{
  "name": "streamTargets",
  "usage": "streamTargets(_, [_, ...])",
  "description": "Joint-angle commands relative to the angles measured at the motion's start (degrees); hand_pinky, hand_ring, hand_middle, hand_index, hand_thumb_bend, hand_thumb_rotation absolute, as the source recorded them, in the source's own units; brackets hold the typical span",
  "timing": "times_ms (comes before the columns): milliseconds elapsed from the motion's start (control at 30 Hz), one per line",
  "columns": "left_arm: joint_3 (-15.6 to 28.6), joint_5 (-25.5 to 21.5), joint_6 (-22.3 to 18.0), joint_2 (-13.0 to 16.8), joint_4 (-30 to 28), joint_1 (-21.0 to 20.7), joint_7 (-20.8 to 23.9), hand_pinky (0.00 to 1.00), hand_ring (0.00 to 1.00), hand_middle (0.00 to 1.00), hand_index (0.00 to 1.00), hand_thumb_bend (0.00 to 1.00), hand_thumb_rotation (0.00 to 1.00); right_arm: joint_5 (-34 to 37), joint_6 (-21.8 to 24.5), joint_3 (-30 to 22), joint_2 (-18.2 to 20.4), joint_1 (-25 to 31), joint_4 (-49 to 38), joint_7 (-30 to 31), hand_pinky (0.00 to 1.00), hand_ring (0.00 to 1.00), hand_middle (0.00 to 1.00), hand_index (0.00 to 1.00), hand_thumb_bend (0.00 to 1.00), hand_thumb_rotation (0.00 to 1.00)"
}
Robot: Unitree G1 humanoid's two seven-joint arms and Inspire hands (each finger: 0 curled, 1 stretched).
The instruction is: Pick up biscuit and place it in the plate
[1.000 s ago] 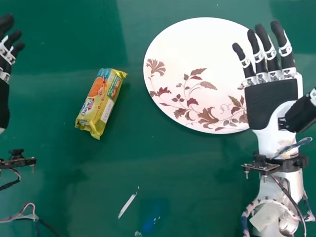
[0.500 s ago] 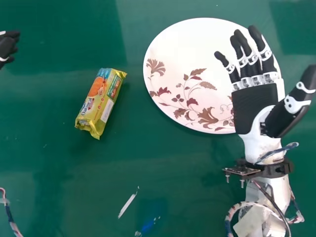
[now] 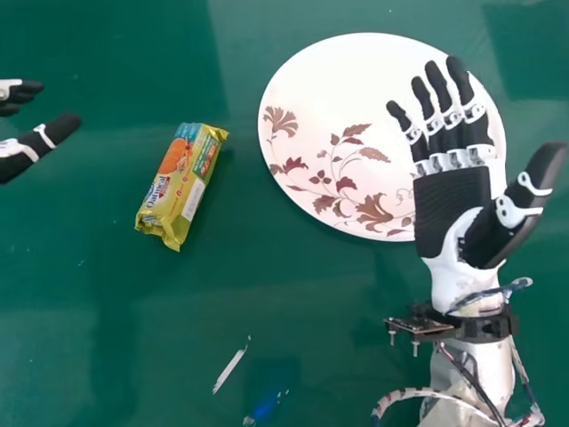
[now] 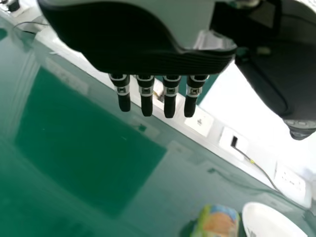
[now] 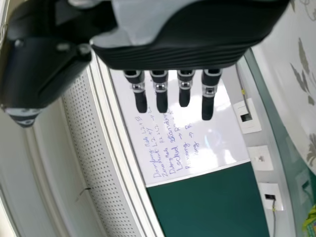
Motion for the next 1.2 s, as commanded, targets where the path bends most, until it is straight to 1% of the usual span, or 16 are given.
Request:
streamTargets(0, [-0.61,1.79,-2.91,0.95,-1.06,1.61,-0.84,1.00,1.00,1.00,0.98,1.00,0.88,1.09,-0.59,-0.06,-0.31,1.25,-0.93,-0.15,0.96,1.00,1.00,1.00,1.00,0.60])
streamTargets(67, [-1.11,2.67,-6.33,1.13,-1.06,2.50,-0.84,1.00,1.00,1.00,0.98,1.00,0.87,1.57,-0.63,-0.09,-0.60,1.08,-0.59,0.03,0.97,1.00,1.00,1.00,1.00,0.62])
streamTargets(167, [-2.39,6.24,-10.82,1.24,-1.06,4.12,-0.86,1.00,1.00,1.00,0.98,1.00,0.87,1.66,-0.27,-0.06,-0.71,0.84,-0.52,-0.35,0.96,1.00,1.00,1.00,1.00,0.67])
streamTargets(200, [-2.90,7.40,-12.08,1.08,-1.06,4.47,-1.01,1.00,1.00,1.00,0.97,1.00,0.86,1.81,-0.18,-0.05,-0.79,0.71,-0.54,-0.33,0.97,1.00,1.00,1.00,1.00,0.69])
streamTargets(300, [-4.57,10.25,-15.73,0.02,-1.06,5.13,-1.85,1.00,1.00,1.00,0.97,1.00,0.86,2.31,-0.68,-0.15,-1.00,0.15,-0.26,0.10,0.98,1.00,1.00,1.00,1.00,0.69])
streamTargets(367, [-6.21,12.84,-17.94,-0.93,-1.06,5.27,-2.45,1.00,1.00,1.00,0.97,1.00,0.85,2.42,-0.79,-0.22,-1.12,-0.15,-0.08,0.20,0.94,1.00,1.00,1.00,1.00,0.70])
streamTargets(500, [-9.37,19.25,-20.71,-3.52,-1.06,4.41,-4.77,1.00,1.00,1.00,0.98,1.00,0.86,2.39,-0.73,-0.27,-1.17,-0.11,-0.07,0.03,0.94,1.00,1.00,1.00,1.00,0.74])
streamTargets(533, [-10.04,21.02,-21.21,-4.32,-1.06,3.97,-5.60,1.00,1.00,1.00,0.97,1.00,0.86,2.49,-0.81,-0.36,-1.25,-0.05,0.07,0.14,0.96,1.00,1.00,1.00,1.00,0.75])
streamTargets(567, [-10.71,22.83,-21.77,-5.43,-1.06,3.44,-6.48,1.00,1.00,1.00,0.97,1.00,0.86,2.69,-0.86,-0.43,-1.33,0.00,0.21,0.31,0.99,1.00,1.00,1.00,1.00,0.74])
streamTargets(667, [-12.80,28.91,-23.87,-9.31,-1.06,1.44,-9.73,1.00,1.00,1.00,0.97,1.00,0.85,3.08,-1.18,-0.56,-1.62,-0.07,0.62,0.90,1.00,1.00,1.00,1.00,1.00,0.74])
streamTargets(767, [-14.56,34.30,-25.48,-13.41,-1.06,-1.24,-14.59,1.00,1.00,1.00,0.97,1.00,0.85,3.14,-1.04,-0.54,-1.67,-0.03,0.47,0.86,1.00,1.00,1.00,1.00,1.00,0.75])
streamTargets(933, [-17.45,43.01,-30.23,-21.43,-1.06,-5.74,-21.53,1.00,1.00,1.00,0.97,1.00,0.85,3.51,-0.93,-0.26,-1.76,0.03,0.14,1.01,1.00,1.00,1.00,1.00,1.00,0.78])
streamTargets(1033, [-19.26,48.50,-32.25,-26.36,-1.06,-7.95,-25.32,1.00,1.00,1.00,0.96,1.00,0.86,2.96,-0.95,-0.04,-1.51,0.22,0.14,0.56,1.00,1.00,1.00,1.00,1.00,0.79])
streamTargets(1100, [-20.30,52.21,-33.17,-28.93,-1.06,-9.50,-28.03,1.00,1.00,1.00,0.96,1.00,0.86,2.76,-1.09,0.08,-1.56,0.21,0.35,0.64,1.00,1.00,1.00,1.00,1.00,0.78])
streamTargets(1167, [-21.15,55.56,-33.84,-30.86,-1.06,-11.19,-30.76,1.00,1.00,1.00,0.95,1.00,0.87,2.67,-1.18,0.24,-1.57,0.09,0.64,0.75,1.00,1.00,1.00,1.00,1.00,0.77])
